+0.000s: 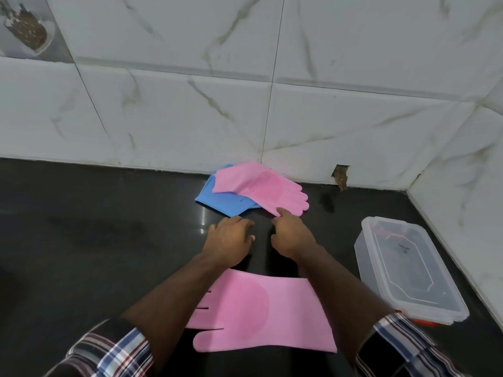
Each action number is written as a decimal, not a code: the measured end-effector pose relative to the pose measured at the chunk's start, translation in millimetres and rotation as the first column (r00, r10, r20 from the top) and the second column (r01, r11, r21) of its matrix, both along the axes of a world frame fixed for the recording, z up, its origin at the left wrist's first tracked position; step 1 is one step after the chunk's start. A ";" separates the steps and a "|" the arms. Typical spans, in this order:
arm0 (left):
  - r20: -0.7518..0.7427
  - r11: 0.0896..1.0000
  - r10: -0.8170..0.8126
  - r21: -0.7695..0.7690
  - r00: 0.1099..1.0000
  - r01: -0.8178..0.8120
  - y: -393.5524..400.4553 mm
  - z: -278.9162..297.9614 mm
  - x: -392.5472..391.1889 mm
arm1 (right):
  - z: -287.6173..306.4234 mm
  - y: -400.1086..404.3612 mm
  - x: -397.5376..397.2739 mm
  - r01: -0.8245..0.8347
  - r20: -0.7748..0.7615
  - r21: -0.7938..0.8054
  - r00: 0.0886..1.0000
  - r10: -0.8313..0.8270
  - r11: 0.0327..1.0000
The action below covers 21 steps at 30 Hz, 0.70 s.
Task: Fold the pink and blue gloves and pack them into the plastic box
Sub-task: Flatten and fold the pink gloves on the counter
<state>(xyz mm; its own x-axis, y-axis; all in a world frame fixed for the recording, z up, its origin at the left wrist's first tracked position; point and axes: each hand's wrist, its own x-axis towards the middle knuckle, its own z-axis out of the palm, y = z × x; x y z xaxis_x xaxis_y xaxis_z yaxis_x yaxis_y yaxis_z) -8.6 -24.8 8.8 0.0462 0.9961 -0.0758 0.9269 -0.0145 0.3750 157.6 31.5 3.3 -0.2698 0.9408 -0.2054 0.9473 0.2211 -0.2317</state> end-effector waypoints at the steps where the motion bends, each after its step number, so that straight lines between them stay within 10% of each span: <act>1: 0.007 1.000 0.001 -0.005 1.000 -0.001 2.6 -1.0 1.0 | -1.5 5.9 -2.9 -0.003 0.017 -0.019 1.000 0.004 1.000; 9: 0.270 0.991 0.129 -0.018 0.954 -0.129 13.2 -9.0 -1.6 | 2.4 14.4 -11.0 0.048 -0.110 0.028 0.993 -0.045 0.998; 15: 0.704 0.829 0.530 -0.314 0.472 -0.463 17.6 -2.3 -6.2 | 8.0 -44.4 -23.7 0.080 -0.617 0.045 0.786 -0.036 0.996; 21: 0.680 0.801 0.591 -0.430 0.433 -0.417 9.4 -4.1 -3.7 | -3.6 -27.3 8.9 0.313 -0.491 -0.033 0.822 -0.288 0.949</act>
<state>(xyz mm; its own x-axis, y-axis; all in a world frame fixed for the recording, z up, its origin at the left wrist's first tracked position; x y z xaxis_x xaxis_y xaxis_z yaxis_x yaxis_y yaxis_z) -12.4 -15.4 4.7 -0.3347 0.8323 -0.4418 0.1080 0.4997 0.8595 166.5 4.2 -0.2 -0.0249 0.9967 -0.0771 0.7379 -0.0337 -0.6740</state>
